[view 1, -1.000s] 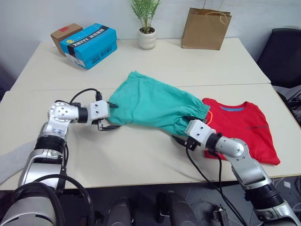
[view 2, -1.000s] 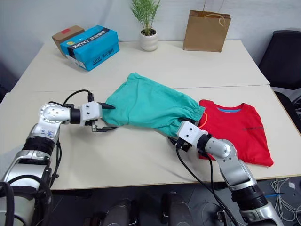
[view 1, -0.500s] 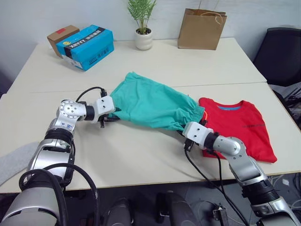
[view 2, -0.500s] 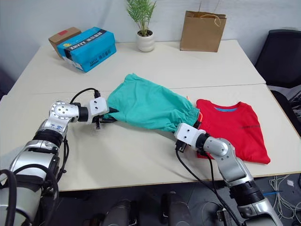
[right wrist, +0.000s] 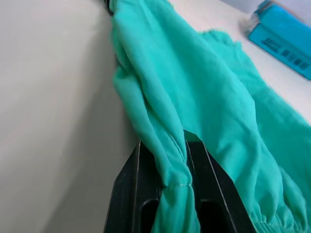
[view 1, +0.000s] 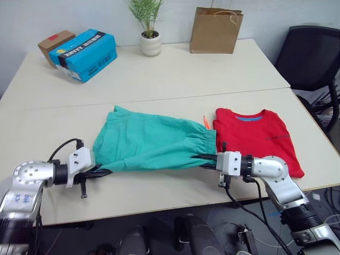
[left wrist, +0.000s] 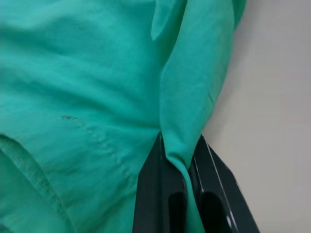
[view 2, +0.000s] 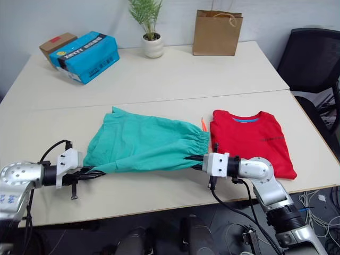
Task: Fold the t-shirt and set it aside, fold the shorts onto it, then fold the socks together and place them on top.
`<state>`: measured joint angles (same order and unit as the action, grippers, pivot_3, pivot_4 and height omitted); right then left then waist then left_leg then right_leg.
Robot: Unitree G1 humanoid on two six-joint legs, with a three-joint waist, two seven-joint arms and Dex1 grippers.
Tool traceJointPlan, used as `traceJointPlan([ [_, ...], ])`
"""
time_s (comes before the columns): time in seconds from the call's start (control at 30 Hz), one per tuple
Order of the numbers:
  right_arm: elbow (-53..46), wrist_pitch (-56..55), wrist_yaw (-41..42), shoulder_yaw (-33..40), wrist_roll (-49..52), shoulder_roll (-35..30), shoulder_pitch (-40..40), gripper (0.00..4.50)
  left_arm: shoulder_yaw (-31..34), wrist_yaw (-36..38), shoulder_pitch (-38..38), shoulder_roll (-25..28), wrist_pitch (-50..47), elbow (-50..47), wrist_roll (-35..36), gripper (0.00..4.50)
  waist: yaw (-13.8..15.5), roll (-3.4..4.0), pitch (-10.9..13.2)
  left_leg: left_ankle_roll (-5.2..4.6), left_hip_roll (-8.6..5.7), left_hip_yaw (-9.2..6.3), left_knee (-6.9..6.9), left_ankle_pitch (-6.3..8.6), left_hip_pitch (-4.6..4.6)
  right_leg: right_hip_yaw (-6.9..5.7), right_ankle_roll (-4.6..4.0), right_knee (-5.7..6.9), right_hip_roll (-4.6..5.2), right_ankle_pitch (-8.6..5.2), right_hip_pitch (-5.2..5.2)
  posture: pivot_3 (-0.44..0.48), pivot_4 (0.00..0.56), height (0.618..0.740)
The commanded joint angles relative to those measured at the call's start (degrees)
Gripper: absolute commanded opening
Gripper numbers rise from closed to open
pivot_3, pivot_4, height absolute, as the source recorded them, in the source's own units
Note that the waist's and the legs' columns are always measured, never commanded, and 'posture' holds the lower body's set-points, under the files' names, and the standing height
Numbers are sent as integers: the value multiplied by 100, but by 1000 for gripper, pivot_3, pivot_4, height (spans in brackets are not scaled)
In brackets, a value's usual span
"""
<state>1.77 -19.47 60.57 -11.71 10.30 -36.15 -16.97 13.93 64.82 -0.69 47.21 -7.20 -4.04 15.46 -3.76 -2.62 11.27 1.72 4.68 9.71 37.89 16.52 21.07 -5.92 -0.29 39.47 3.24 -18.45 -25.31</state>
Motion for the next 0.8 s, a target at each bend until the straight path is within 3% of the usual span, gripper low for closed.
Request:
traceJointPlan([
  [0.03,-41,-71,346,141,339,-115,44,117,735,-644,-742,-214,-328,-1172,266,0,57,0,0,-3,0,-1,0,2,-1,1,-1,-2,0,1,0,0,150,740],
  [0.17,257,-186,583,113,358,-72,111,117,781,-993,-1924,-749,34,-1955,74,0,104,1,-2,-33,-1,-6,0,23,0,-1,0,-9,0,1,6,0,150,740],
  [0.27,682,-221,666,243,455,4,15,117,816,-1246,-2218,-1054,-37,-2086,227,0,133,-1,-2,-36,-1,-6,-1,27,1,-3,0,-21,-1,1,8,0,150,740],
  [0.4,719,108,1029,351,722,-184,-2,1492,939,-1287,-2568,-1140,-462,-2534,695,979,202,0,-2,-37,-1,-15,-1,27,1,-8,-5,-27,-5,5,12,0,150,740],
  [0.5,283,793,1248,457,1100,-496,176,2650,1369,-1679,-2786,-1092,-1860,-2971,1897,1996,212,0,-2,-41,1,-19,-4,30,3,-9,-4,-37,-6,6,17,0,150,740],
  [0.57,-296,1774,1416,535,1480,-960,436,3302,1838,-1728,-2858,-781,-2698,-3141,2752,2601,230,1,-1,-42,1,-26,-6,31,9,-14,-4,-43,-6,6,18,0,150,740],
  [0.67,-1143,3274,1421,968,2443,-1581,824,4382,2503,-1324,-3095,-174,-3444,-3127,3488,3588,228,2,-1,-41,1,-43,-8,31,11,-28,-3,-56,-7,5,24,0,150,740],
  [0.7,-1335,3727,1327,1198,2809,-1715,898,4500,2709,-1164,-3079,-19,-3538,-3072,3699,3896,226,4,0,-40,1,-48,-9,32,12,-32,-3,-61,-7,5,27,0,150,740],
  [0.8,-1694,4655,968,1780,3633,-1819,990,4338,3056,-984,-2724,249,-3659,-2871,4208,3920,216,11,2,-37,1,-70,-12,33,6,-40,-7,-92,-18,5,50,0,150,740],
])
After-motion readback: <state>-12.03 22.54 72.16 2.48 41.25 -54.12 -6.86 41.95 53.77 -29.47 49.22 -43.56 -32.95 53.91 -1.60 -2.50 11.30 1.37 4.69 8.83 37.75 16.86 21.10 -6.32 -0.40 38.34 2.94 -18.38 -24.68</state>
